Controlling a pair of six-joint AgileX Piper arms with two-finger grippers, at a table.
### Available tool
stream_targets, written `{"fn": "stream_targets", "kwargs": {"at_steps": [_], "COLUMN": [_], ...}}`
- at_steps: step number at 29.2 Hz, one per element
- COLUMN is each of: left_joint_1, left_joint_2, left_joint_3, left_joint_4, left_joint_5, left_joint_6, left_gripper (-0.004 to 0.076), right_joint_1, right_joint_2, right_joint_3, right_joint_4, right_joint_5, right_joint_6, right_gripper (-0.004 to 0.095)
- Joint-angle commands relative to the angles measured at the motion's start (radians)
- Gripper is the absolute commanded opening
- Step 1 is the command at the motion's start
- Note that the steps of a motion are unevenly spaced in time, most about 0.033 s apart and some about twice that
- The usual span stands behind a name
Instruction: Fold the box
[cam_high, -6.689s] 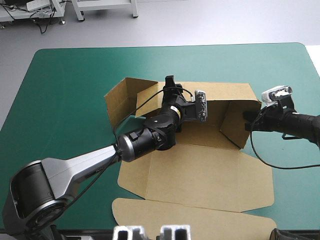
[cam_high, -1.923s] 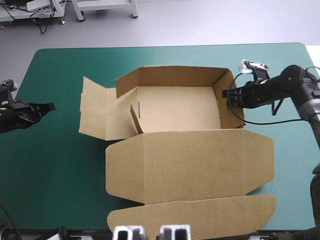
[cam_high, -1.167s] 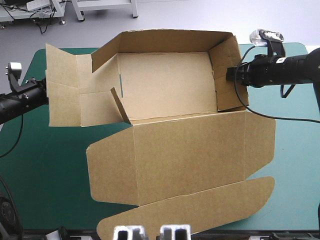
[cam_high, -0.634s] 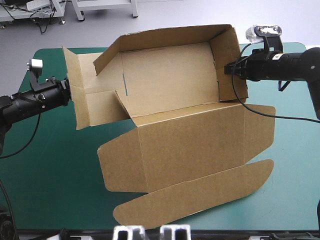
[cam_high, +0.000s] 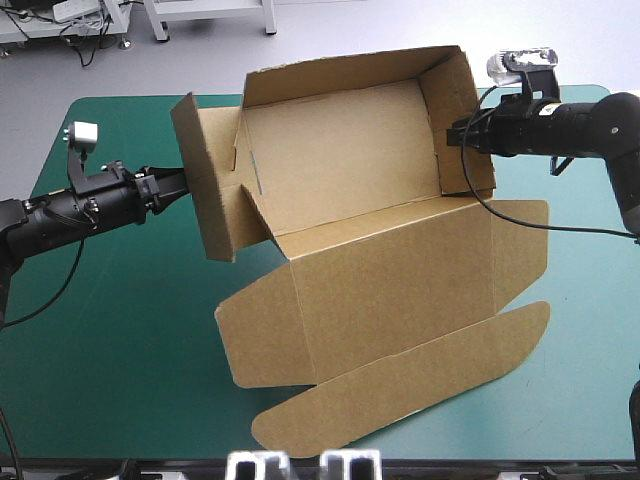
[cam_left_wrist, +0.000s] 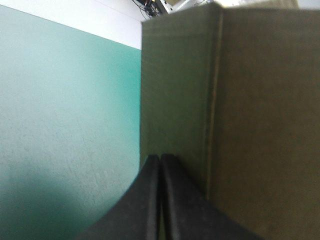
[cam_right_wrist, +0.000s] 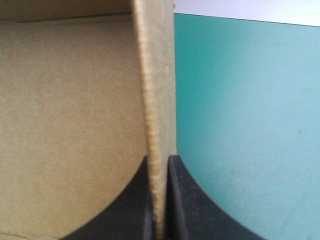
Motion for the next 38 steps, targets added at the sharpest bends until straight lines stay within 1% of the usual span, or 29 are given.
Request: {"fn": "stream_targets", "kwargs": {"at_steps": [1, 6, 13, 14, 16, 21, 23, 28, 32, 35, 38], "left_joint_1": [-0.035, -0.053, -0.053, -0.053, -0.053, -0.053, -0.054, -0.054, -0.054, -0.054, -0.054], "left_joint_2": [-0.031, -0.031, -0.031, -0.031, -0.031, -0.031, -0.031, -0.031, -0.031, -0.031, -0.031], "left_joint_3": [-0.031, -0.031, -0.031, -0.031, -0.031, -0.031, -0.031, -0.031, -0.031, -0.031, -0.031], "left_joint_4": [-0.085, -0.082, -0.087, -0.087, -0.089, -0.108, -0.116, -0.115, -0.068, -0.023, -0.013], "left_joint_5": [0.088, 0.086, 0.086, 0.086, 0.086, 0.086, 0.086, 0.086, 0.084, 0.053, 0.033], "left_joint_6": [-0.01, -0.008, -0.008, -0.008, -0.008, -0.008, -0.013, -0.015, -0.015, -0.015, -0.015], "left_gripper": [-0.0003, -0.0003, 0.0008, 0.0027, 0.009, 0.0307, 0.034, 0.0339, 0.034, 0.034, 0.034], "right_joint_1": [0.005, 0.015, 0.097, 0.102, 0.11, 0.112, 0.112, 0.112, 0.112, 0.115, 0.146], "right_joint_2": [-0.037, -0.037, -0.032, -0.03, -0.021, 0.003, 0.011, 0.032, 0.038, 0.039, 0.039], "right_joint_3": [-0.033, -0.033, -0.031, -0.031, -0.031, -0.031, -0.031, -0.031, -0.031, -0.031, -0.031], "right_joint_4": [0.064, 0.064, 0.012, 0.012, 0.012, 0.014, 0.014, 0.026, 0.055, 0.077, 0.061], "right_joint_5": [-0.066, -0.07, -0.127, -0.13, -0.132, -0.132, -0.134, -0.152, -0.156, -0.156, -0.156], "right_joint_6": [0.001, 0.001, 0.005, 0.005, 0.007, 0.021, 0.021, 0.028, 0.027, 0.024, 0.026], "right_gripper": [-0.0018, -0.0016, -0.0016, -0.0016, -0.0016, -0.0016, -0.0016, -0.0016, -0.0016, -0.0016, -0.0008]}}
